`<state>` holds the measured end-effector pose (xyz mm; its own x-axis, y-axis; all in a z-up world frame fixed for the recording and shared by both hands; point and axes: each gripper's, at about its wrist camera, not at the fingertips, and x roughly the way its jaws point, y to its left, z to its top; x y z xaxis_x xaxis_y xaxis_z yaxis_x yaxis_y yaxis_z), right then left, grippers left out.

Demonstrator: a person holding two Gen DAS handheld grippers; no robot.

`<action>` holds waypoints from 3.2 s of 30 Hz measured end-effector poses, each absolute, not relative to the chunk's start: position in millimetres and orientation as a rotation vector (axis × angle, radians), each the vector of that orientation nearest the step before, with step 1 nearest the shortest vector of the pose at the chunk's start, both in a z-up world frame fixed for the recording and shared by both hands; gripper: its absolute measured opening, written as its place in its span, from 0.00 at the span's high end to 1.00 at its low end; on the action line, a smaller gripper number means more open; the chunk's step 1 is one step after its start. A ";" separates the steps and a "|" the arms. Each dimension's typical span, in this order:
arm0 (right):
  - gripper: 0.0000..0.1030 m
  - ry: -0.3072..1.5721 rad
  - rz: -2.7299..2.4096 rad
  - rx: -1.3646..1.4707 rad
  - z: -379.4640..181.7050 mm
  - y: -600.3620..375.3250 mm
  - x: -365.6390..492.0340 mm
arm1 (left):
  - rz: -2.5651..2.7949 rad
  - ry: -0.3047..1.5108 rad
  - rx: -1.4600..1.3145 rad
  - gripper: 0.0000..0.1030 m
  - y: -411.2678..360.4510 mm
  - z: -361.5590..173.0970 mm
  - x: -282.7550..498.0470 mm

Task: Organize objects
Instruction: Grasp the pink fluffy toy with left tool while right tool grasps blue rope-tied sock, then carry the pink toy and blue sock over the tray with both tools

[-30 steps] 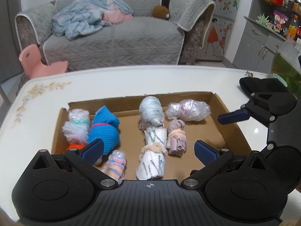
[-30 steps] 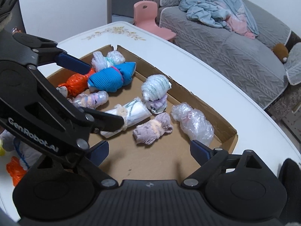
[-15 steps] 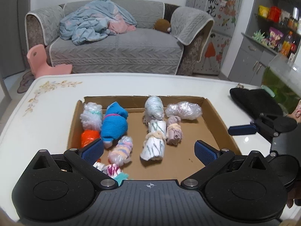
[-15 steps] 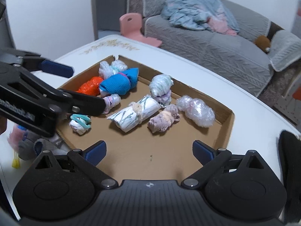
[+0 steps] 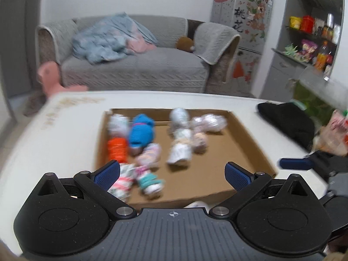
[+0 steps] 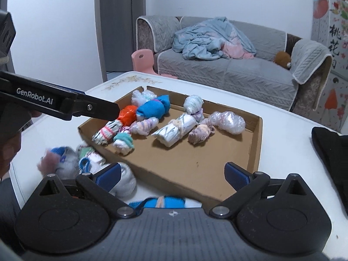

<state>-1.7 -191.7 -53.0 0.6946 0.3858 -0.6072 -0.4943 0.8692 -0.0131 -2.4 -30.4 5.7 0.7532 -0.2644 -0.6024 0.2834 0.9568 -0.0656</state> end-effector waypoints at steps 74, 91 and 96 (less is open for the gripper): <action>0.23 0.483 0.565 -0.179 -43.3 -262.5 -18.1 | -0.178 0.540 0.113 0.58 75.9 -2.0 -59.0; 0.22 0.425 0.672 -0.368 0.4 -262.8 78.4 | -0.571 0.507 0.263 0.58 -86.7 53.0 51.3; 0.22 0.489 0.723 -0.439 -14.2 -252.3 107.5 | -0.672 0.573 0.304 0.58 -131.0 23.8 85.9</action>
